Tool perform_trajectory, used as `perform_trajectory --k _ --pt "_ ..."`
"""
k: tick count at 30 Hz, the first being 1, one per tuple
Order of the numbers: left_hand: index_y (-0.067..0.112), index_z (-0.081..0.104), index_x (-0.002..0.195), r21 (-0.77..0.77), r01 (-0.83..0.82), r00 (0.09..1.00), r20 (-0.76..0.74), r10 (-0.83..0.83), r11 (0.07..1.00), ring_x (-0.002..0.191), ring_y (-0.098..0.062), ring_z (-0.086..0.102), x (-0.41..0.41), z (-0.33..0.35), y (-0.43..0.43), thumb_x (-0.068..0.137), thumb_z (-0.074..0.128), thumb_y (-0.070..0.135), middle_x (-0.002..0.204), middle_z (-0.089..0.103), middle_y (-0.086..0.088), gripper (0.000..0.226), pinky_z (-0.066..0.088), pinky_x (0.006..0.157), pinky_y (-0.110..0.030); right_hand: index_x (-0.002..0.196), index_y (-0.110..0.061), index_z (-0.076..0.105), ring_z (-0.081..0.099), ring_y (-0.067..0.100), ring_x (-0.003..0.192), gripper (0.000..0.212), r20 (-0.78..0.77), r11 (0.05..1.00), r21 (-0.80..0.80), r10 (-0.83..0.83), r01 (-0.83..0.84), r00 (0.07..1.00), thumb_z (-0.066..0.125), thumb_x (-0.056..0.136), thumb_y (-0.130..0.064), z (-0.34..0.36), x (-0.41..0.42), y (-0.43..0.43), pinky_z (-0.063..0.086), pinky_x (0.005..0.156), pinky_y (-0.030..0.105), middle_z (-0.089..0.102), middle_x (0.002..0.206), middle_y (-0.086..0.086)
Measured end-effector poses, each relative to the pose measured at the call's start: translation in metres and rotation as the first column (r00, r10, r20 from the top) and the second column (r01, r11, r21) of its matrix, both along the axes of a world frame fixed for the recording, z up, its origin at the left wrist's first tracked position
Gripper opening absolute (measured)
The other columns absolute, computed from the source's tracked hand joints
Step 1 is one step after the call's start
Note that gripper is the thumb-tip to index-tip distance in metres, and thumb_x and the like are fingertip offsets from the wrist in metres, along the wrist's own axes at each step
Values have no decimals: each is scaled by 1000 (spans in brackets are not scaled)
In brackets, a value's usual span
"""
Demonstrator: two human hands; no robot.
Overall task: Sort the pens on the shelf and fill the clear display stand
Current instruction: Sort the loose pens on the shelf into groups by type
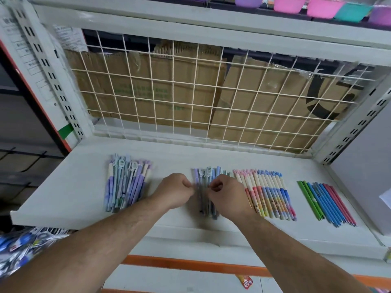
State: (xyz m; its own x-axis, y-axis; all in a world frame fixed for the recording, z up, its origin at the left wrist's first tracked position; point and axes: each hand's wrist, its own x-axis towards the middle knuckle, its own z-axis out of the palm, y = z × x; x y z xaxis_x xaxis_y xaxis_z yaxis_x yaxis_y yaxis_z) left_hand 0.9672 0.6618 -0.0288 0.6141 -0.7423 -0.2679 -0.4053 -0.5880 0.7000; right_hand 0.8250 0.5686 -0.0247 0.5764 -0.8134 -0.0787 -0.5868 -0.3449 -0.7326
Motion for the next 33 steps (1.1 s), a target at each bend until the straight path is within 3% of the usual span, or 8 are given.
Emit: perform_trajectory --k 3,5,11,15,18,22,30,33 --pt "20 64 93 75 31 971 235 -48 997 91 -18 62 10 3 13 87 56 28 97 67 4 13 52 75 -29 91 -18 63 63 20 77 6 -156 955 -260 101 -140 983 60 92 -23 3 0 8 55 68 36 66 90 -2" --pt "19 59 104 141 29 911 405 -84 990 99 -22 60 17 4 21 90 55 36 107 62 1 23 48 75 -30 99 -18 62 62 23 84 12 -238 897 -380 140 -225 961 57 95 -28 4 3 15 51 67 32 62 97 -1" --pt "8 47 133 292 -116 698 704 -131 949 114 -29 58 42 5 40 95 47 38 131 54 -13 48 47 82 -34 107 -22 63 58 19 82 16 -239 882 -396 171 -257 956 56 96 -31 1 13 27 40 64 27 63 104 -2" --pt "16 50 126 277 -153 707 702 -91 949 112 -24 59 58 11 51 95 50 31 123 58 -6 34 46 85 -32 114 -24 64 64 18 94 21 -204 893 -368 193 -258 960 58 96 -34 -1 21 32 50 73 29 64 108 -7" --pt "19 52 129 289 -155 707 700 -98 945 109 -22 62 64 6 56 93 53 29 118 63 0 38 44 91 -31 113 -24 64 63 17 92 20 -181 895 -360 212 -265 960 58 96 -34 -2 28 37 52 75 30 64 105 -8" --pt "15 54 102 257 -126 745 662 -80 958 88 -25 65 62 0 55 87 60 39 92 66 -2 29 35 64 -29 109 -25 64 61 14 88 18 -176 901 -345 213 -262 961 57 96 -35 -1 34 41 52 75 30 63 104 -10" --pt "21 38 70 314 -68 840 530 -116 947 75 -24 51 66 3 47 85 63 42 73 48 4 35 39 67 -27 107 -22 67 60 12 88 16 -162 916 -317 203 -246 966 60 95 -31 -3 32 40 53 78 32 65 102 -9" --pt "20 45 73 370 -56 855 497 -147 927 74 -23 53 63 4 41 85 60 34 67 45 6 24 36 66 -26 106 -22 67 62 13 89 16 -160 917 -316 202 -244 966 61 94 -31 -5 31 40 54 79 34 65 101 -8"
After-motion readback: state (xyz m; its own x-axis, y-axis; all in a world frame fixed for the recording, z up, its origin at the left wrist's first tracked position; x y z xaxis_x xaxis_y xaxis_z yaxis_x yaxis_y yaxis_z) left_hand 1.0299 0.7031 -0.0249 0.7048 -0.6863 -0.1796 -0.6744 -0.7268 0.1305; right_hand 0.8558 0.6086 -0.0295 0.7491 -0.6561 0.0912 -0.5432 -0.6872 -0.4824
